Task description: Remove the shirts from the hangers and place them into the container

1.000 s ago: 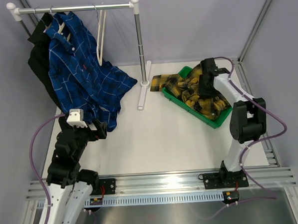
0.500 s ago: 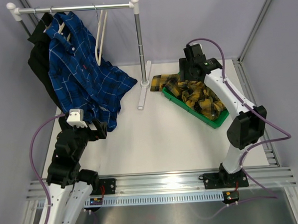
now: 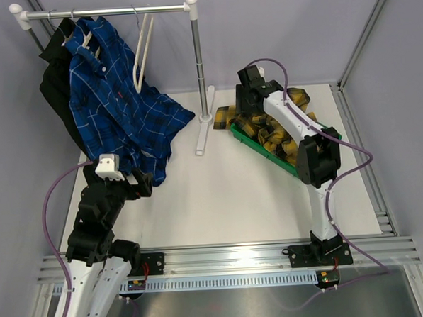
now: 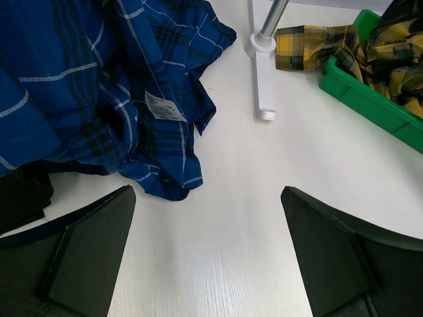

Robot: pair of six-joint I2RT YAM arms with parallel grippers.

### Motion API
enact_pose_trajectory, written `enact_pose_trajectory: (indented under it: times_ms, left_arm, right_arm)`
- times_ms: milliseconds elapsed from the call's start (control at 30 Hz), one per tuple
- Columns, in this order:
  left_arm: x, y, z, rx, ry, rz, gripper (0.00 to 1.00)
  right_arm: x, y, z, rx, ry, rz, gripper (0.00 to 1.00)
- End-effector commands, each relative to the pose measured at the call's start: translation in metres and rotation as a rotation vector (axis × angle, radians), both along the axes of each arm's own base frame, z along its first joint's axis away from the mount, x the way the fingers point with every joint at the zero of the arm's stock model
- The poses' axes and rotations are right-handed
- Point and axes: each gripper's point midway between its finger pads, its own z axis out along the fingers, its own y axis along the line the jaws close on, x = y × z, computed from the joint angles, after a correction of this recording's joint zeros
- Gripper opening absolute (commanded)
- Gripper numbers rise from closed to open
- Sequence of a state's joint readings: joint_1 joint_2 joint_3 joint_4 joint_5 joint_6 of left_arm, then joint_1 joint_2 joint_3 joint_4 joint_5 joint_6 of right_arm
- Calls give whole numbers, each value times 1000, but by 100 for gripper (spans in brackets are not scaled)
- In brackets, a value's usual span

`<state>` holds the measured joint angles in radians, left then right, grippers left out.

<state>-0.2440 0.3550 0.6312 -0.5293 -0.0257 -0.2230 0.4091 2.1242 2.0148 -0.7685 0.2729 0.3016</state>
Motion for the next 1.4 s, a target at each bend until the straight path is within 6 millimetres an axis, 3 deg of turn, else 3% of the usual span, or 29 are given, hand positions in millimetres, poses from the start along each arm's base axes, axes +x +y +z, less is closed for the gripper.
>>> enact_pose_trajectory:
  times_ms: [0, 133, 400, 733, 1000, 1367]
  left_arm:
    - [1, -5, 10, -21, -39, -17, 99]
    - [1, -5, 10, -21, -39, -20, 99]
    - [0, -6, 9, -21, -38, -23, 99]
    - [0, -7, 9, -21, -38, -26, 99]
    - [0, -7, 9, -21, -39, -28, 99]
    - [0, -7, 9, -21, -36, -30, 99]
  right_arm:
    - [20, 25, 10, 77, -68, -1, 71]
    - [31, 36, -17, 100, -48, -2, 71]
    - [43, 50, -45, 137, -40, -6, 69]
    - [47, 51, -67, 118, -16, 0, 47]
    - [46, 45, -56, 93, -34, 0, 19]
    - [39, 34, -11, 77, -102, 3, 0]
